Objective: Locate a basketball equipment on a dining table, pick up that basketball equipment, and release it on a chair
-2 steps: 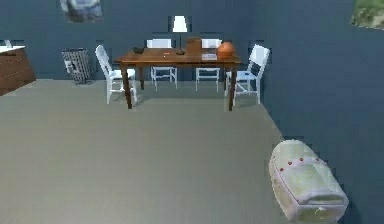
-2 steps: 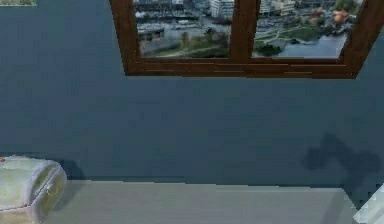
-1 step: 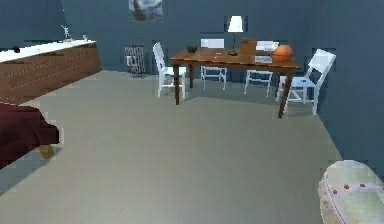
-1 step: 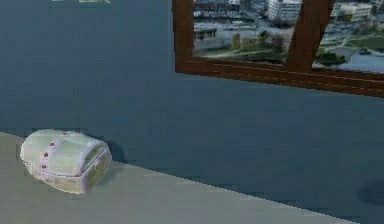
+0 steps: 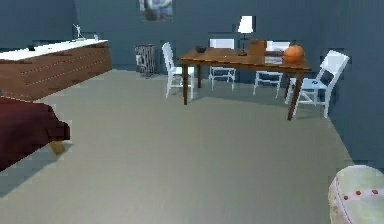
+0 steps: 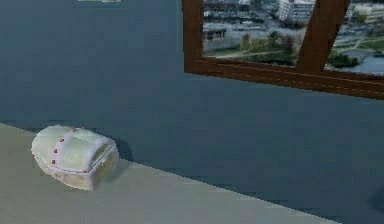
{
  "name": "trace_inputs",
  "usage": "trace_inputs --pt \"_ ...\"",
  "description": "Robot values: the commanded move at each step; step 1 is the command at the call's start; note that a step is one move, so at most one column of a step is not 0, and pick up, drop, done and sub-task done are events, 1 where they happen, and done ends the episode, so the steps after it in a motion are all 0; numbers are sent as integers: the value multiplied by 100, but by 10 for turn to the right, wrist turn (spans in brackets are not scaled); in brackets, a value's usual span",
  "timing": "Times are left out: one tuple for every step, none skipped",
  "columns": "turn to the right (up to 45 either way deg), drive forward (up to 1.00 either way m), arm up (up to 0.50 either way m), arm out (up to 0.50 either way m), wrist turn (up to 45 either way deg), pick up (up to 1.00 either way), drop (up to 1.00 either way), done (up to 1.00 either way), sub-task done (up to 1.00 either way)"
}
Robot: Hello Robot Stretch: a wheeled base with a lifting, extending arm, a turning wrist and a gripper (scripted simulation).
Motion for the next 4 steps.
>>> trace_inputs --pt "450 0 0 0 0 0 0 0 0" --pt "450 0 0 0 0 0 0 0 0" --pt "180 0 0 0 0 0 0 0 0" --pt "0 5 0 0 0 0 0 0 0"
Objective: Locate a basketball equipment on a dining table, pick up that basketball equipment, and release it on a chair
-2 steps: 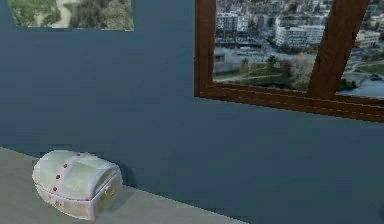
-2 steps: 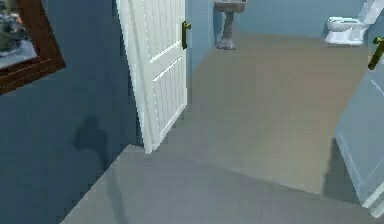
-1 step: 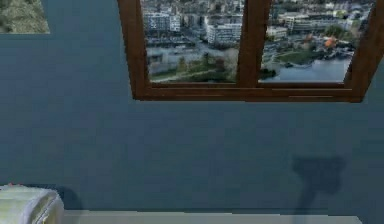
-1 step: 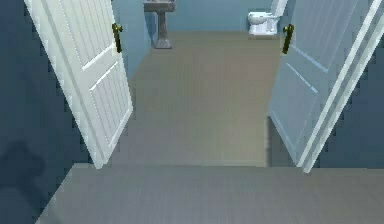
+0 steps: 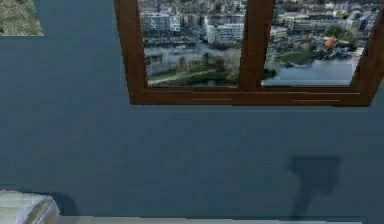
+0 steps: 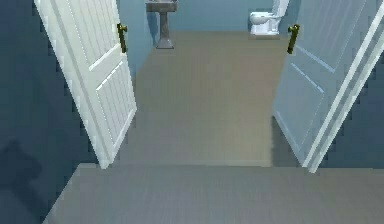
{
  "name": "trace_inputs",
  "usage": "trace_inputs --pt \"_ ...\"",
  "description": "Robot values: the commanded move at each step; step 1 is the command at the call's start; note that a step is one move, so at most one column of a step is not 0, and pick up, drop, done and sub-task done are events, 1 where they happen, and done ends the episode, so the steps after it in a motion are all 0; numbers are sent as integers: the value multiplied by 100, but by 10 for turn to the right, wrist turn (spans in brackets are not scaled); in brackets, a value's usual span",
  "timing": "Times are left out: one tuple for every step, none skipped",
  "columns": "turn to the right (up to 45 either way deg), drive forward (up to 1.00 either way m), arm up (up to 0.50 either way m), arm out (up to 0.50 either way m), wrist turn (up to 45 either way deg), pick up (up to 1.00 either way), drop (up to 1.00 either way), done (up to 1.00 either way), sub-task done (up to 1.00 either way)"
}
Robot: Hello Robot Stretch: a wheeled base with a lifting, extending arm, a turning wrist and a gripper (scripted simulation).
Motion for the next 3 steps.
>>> trace_inputs --pt "-450 0 0 0 0 0 0 0 0" --pt "-390 0 0 0 0 0 0 0 0" --pt "0 15 0 0 0 0 0 0 0"
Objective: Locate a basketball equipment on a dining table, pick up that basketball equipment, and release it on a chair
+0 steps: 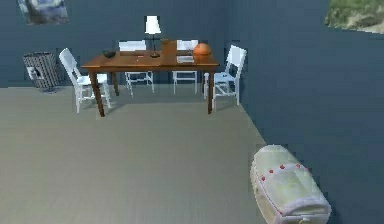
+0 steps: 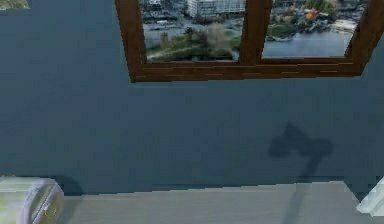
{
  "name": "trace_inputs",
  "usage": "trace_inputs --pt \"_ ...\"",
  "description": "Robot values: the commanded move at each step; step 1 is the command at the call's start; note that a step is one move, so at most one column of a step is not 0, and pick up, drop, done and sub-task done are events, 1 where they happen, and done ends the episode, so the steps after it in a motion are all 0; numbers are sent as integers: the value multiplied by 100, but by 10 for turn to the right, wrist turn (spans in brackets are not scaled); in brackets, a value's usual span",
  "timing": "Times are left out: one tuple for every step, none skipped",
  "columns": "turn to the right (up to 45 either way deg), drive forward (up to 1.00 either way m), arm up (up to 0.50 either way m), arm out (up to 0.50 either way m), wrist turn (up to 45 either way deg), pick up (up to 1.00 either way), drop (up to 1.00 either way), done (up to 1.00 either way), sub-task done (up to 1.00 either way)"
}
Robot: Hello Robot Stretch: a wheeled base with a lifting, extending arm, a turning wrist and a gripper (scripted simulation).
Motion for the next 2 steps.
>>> trace_inputs --pt "-240 0 0 0 0 0 0 0 0" --pt "0 100 0 0 0 0 0 0 0"
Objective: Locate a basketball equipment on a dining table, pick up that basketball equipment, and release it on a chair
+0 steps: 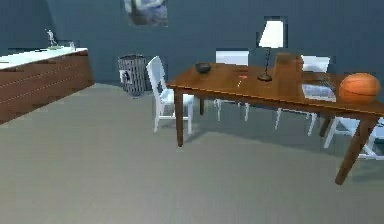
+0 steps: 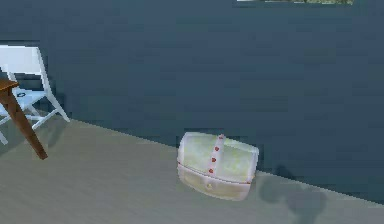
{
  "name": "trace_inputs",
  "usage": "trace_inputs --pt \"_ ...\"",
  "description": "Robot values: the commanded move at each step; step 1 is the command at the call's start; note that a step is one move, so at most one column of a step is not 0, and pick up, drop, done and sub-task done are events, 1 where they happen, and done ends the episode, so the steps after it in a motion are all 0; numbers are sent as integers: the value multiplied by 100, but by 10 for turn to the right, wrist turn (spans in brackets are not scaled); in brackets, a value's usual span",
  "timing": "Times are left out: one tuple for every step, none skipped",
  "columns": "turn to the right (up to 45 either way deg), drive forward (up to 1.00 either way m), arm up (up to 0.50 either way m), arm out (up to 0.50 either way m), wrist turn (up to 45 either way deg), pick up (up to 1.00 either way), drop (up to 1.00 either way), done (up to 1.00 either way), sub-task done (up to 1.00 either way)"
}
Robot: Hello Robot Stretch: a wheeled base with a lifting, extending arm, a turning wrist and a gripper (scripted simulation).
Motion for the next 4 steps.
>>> trace_inputs --pt "-30 0 0 0 0 0 0 0 0" --pt "0 100 0 0 0 0 0 0 0" --pt "450 0 0 0 0 0 0 0 0" --pt "450 0 0 0 0 0 0 0 0"
